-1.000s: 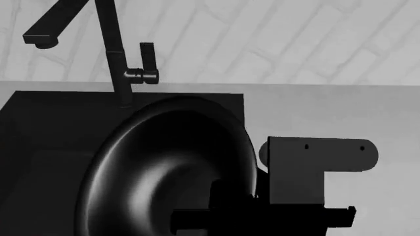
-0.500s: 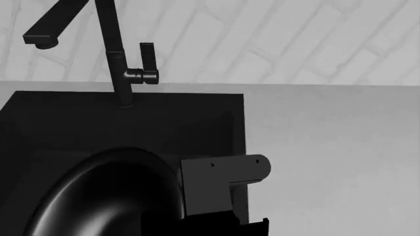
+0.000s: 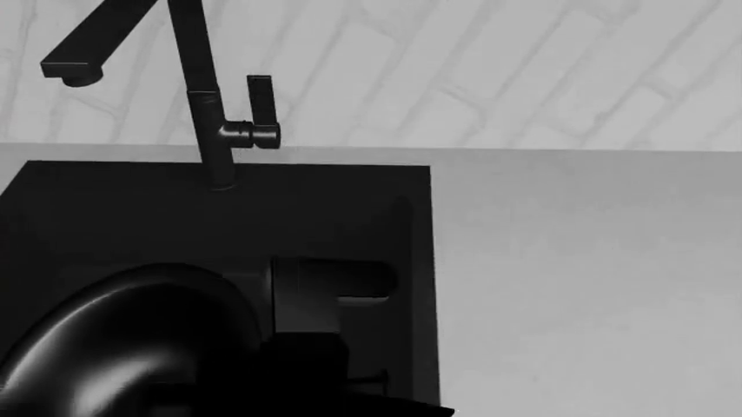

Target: Move the fresh-baked cupcake off the tray onto the counter, and place the bowl used for mixing into the sink.

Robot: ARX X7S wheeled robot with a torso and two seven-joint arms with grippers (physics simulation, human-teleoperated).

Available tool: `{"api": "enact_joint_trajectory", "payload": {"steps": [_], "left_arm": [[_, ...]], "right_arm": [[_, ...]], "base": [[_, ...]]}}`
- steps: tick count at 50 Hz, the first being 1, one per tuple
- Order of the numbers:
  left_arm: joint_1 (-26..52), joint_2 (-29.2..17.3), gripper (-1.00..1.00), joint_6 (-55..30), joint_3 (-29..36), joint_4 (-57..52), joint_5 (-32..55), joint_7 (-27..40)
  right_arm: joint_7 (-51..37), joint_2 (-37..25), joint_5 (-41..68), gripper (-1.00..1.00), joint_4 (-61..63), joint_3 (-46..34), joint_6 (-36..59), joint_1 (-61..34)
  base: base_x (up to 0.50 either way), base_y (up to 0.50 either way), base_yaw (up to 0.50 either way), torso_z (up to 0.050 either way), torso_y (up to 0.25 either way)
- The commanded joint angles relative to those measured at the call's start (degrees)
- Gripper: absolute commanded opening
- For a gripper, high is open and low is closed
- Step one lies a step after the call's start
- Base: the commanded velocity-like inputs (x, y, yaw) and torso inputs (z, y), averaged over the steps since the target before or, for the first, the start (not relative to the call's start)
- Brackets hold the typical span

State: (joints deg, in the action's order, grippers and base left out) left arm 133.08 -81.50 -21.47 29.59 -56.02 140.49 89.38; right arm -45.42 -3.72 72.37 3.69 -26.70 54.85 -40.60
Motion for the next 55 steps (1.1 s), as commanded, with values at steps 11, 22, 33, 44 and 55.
{"api": "enact_joint_trajectory", "payload": {"steps": [11,22,33,44,55], "left_arm": [[-0.2,-0.1,1.0,-0.3,-1.1,0.2,0.6,0.1],[0.2,0.0,1.0,-0.3,-1.4,0.1,0.9,0.1],[-0.4,-0.4,1.0,-0.3,-1.9,0.3,0.8,-0.1],[-0.5,-0.5,1.0,-0.4,-2.5,0.5,1.3,-0.1],[-1.6,-4.4,1.0,-1.4,-3.7,2.5,0.7,-3.0]], "right_arm": [[13.3,3.4,-8.1,-1.0,-26.7,-7.8,-14.6,-6.8],[14.2,3.5,-4.7,-1.0,-37.9,-17.5,-19.9,-10.6],[11.7,1.6,0.7,1.0,-37.7,-24.9,-22.0,-12.4],[-12.8,-10.6,0.9,1.0,-4.5,-23.0,-16.8,-17.1],[-44.6,-38.4,35.7,1.0,40.1,-18.4,-27.2,-44.8]], "base": [[0.0,0.0,0.0,0.0,0.001],[0.0,0.0,0.0,0.0,0.0],[0.0,0.0,0.0,0.0,0.0],[0.0,0.0,0.0,0.0,0.0],[0.0,0.0,0.0,0.0,0.0]]}}
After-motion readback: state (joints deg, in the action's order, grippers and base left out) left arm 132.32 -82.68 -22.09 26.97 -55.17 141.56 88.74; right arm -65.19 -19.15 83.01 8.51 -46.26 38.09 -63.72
